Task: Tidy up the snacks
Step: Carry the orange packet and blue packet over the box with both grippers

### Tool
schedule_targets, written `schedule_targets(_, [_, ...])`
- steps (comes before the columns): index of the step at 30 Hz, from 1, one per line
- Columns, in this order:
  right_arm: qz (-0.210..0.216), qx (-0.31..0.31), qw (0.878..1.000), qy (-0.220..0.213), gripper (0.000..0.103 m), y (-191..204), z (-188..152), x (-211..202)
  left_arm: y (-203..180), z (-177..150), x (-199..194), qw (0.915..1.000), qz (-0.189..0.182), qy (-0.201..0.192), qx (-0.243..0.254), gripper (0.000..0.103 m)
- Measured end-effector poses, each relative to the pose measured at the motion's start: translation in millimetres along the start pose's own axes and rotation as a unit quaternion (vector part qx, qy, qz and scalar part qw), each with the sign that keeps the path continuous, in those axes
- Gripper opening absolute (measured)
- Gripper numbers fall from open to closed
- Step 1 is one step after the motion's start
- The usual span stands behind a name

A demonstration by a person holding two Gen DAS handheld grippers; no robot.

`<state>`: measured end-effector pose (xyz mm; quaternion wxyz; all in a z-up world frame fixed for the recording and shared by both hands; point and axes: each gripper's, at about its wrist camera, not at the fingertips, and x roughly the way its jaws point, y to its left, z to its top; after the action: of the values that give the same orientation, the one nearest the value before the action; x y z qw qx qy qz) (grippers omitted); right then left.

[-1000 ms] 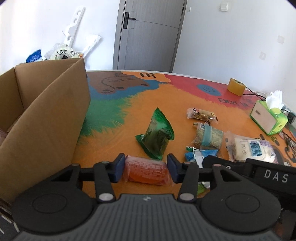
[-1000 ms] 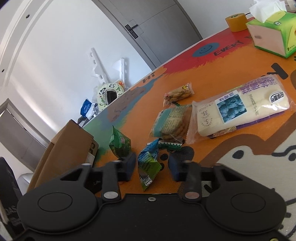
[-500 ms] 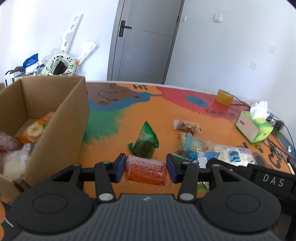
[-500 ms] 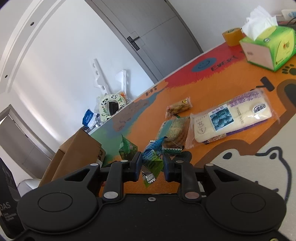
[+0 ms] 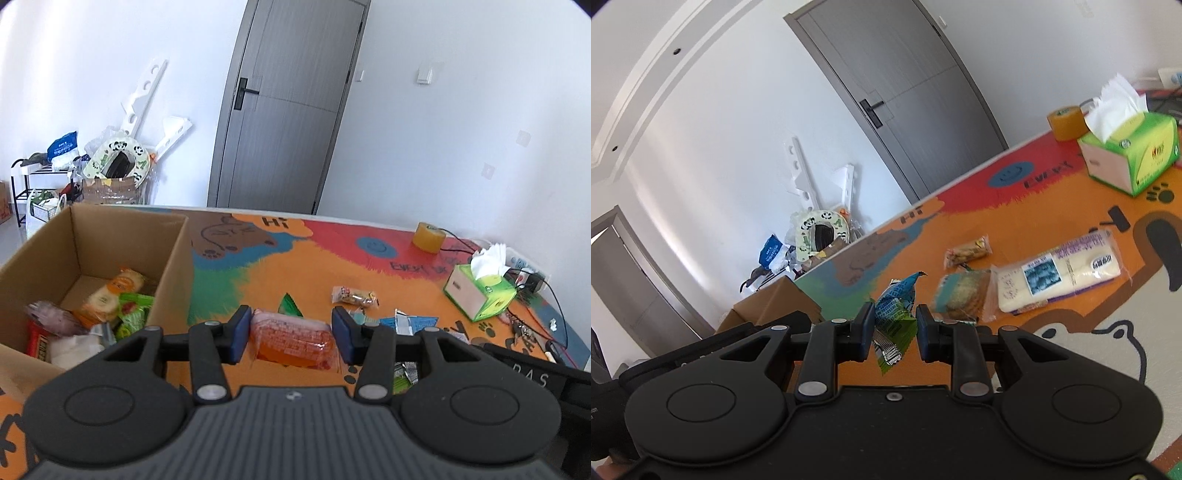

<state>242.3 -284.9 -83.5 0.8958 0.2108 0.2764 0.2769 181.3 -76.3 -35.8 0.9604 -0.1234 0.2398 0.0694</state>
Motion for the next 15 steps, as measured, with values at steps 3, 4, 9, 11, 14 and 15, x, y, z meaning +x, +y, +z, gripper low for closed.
schedule_targets(3, [0.002,-0.005,1.0,-0.005,0.025,8,1,-4,6,2,-9,1.0,-0.001,-0.006,-0.002,0.046])
schedule_targets(4, [0.003,-0.006,1.0,-0.007,0.025,10,1,-5,8,3,-11,1.0,0.0,-0.008,-0.003,0.046])
schedule_targets(9, [0.01,-0.013,1.0,-0.013,0.025,22,2,-7,20,7,-22,0.9998,0.007,-0.018,-0.01,0.046])
schedule_targets(11, [0.013,-0.016,1.0,-0.014,0.025,27,1,-7,24,9,-27,0.9996,0.009,-0.023,-0.012,0.046])
schedule_targets(14, [0.019,-0.021,0.999,-0.015,0.025,34,1,-6,33,12,-33,0.9993,0.015,-0.03,-0.018,0.046])
schedule_targets(15, [0.021,-0.023,0.999,-0.015,0.025,36,0,-5,37,13,-35,0.9992,0.017,-0.032,-0.02,0.046])
